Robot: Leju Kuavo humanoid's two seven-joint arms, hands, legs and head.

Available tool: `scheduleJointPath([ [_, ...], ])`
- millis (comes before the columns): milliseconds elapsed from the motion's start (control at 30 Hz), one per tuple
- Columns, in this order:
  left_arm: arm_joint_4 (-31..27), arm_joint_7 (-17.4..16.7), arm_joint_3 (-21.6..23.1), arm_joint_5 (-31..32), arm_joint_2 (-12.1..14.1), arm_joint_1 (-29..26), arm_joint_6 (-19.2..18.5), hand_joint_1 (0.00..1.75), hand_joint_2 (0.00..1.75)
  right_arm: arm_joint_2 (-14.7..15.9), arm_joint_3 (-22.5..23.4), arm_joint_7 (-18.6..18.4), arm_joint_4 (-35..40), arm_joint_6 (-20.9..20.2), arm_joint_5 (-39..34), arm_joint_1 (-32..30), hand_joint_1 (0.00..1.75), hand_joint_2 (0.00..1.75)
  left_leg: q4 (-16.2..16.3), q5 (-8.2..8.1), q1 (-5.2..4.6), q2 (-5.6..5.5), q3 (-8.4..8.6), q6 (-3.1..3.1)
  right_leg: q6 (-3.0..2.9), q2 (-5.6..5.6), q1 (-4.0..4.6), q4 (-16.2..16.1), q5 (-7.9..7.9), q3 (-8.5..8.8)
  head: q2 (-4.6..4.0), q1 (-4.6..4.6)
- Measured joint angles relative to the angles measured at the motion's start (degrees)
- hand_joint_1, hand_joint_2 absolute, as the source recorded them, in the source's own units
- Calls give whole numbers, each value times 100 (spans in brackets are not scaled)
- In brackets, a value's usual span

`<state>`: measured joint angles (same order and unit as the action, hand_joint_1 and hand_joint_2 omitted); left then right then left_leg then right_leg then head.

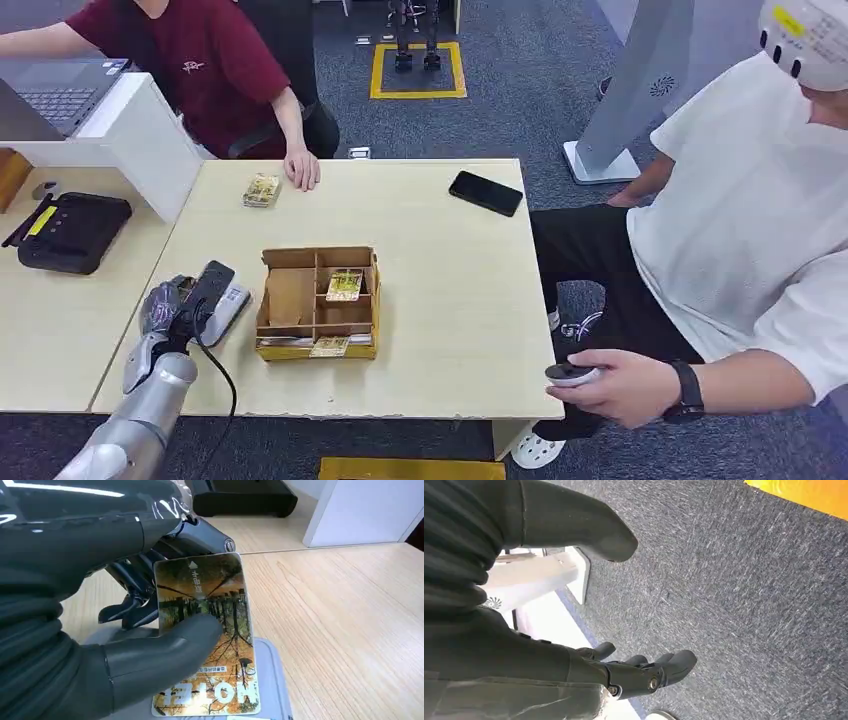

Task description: Pass the card to the sensor for recognition and then transmit it.

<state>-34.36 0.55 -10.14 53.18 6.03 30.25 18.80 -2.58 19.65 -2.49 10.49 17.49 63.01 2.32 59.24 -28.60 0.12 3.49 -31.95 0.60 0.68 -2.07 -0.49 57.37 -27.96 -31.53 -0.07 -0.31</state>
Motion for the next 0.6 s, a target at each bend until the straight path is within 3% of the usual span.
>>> scheduleJointPath([
  [200, 11, 432, -18, -142, -33, 0, 7, 175, 175, 0, 55, 9, 2, 0, 61, 2, 0, 175, 0, 1, 0, -3, 0, 0, 0, -2, 0, 0, 0, 0, 0, 2],
  [300, -55, 984, -74, -492, -96, -12, 42, 175, 175, 0, 114, 11, 4, 0, 116, 4, 0, 175, 0, 1, 0, -3, -1, -1, -1, -2, 0, 1, 1, 0, 0, 0],
  [600, -1004, 1906, -181, -1504, -308, -66, 171, 175, 175, 0, 192, 20, 4, -9, 319, 6, 0, 175, 1, 2, 0, -2, -3, -2, -3, -1, 1, 1, 2, -4, 0, 0],
])
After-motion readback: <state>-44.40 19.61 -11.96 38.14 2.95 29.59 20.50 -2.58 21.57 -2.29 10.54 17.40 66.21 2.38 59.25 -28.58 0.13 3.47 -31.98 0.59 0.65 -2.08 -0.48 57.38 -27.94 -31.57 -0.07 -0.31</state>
